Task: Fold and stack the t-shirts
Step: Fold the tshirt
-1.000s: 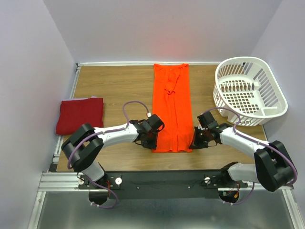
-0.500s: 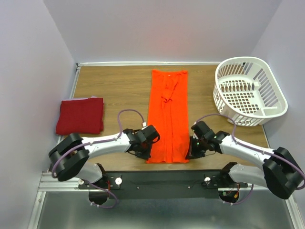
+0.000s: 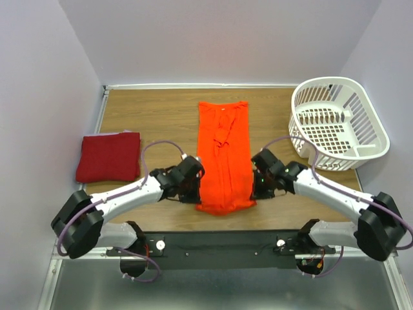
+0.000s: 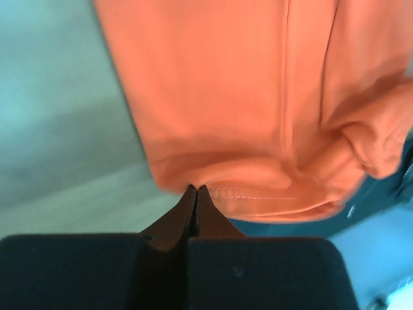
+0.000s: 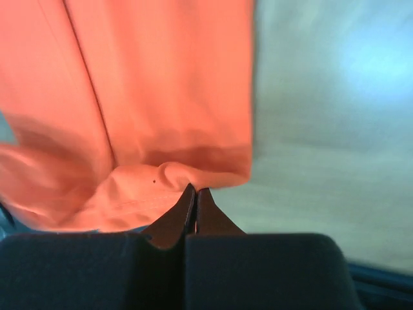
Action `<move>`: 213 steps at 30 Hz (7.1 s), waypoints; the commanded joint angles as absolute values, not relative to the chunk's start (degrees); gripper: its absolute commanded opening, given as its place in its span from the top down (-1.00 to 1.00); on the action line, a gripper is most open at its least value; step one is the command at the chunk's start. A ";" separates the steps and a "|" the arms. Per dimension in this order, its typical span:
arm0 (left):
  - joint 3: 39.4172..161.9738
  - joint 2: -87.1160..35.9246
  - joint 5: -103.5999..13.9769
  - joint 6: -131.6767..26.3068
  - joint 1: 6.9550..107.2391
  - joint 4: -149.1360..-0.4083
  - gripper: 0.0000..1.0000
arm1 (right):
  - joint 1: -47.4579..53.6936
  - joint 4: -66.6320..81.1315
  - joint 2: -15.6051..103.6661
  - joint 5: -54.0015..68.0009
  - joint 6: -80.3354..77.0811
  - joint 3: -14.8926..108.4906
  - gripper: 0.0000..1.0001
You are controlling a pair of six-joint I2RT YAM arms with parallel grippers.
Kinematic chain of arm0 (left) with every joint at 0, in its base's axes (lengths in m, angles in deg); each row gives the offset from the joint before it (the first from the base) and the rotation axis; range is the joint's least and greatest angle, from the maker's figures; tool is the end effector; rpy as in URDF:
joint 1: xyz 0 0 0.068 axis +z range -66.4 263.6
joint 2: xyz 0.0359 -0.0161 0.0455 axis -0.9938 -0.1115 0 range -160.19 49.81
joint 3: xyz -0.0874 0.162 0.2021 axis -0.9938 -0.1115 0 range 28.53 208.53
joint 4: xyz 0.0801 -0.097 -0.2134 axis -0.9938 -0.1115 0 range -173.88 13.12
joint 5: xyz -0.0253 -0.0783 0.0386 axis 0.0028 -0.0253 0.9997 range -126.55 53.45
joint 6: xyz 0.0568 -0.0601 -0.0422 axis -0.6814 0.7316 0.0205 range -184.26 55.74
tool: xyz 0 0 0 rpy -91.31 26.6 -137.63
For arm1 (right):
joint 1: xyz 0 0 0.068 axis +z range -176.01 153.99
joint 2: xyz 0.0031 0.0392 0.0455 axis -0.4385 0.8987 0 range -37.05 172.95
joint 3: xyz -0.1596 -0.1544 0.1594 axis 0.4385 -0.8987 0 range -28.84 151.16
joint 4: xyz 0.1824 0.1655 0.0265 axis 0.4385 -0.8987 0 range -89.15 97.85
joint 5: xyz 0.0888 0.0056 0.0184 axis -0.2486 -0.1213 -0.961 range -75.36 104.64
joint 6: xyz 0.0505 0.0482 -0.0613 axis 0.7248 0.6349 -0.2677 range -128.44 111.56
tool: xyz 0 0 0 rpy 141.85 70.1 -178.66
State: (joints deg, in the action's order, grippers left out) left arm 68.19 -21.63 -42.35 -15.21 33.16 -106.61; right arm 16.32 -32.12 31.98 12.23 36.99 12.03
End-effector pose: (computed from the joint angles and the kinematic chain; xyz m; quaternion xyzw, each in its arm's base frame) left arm 0.1451 -0.1889 0.1560 0.0242 0.9678 -0.2193 0.1213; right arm 0.1568 0.1475 0.1586 0.0226 0.9814 0.1463 0.1224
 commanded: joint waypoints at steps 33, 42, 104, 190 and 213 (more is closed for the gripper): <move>95.06 -50.91 -33.12 -37.02 56.26 -90.33 1.00 | -4.47 -15.45 62.70 19.47 10.81 40.42 0.99; 97.78 -55.83 -32.16 -37.46 56.35 -89.27 0.99 | -4.92 -12.37 67.10 20.00 10.63 40.77 0.73; 70.98 -33.80 -39.37 -22.35 37.72 -84.26 0.63 | 0.27 -1.39 62.63 -3.10 6.41 42.02 0.67; 65.09 -17.17 -29.00 -23.13 46.51 -95.41 -0.22 | -9.58 -13.77 31.94 -2.70 16.60 5.70 0.12; 63.95 -16.10 -28.82 -24.01 44.66 -95.16 -0.45 | 5.98 -20.01 46.09 18.68 23.29 14.67 0.10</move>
State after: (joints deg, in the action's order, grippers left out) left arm 64.40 -15.40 -29.50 -23.32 45.51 -96.23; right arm 4.93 -18.15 44.44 14.04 21.75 12.88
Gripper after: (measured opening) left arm 0.722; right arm 0.449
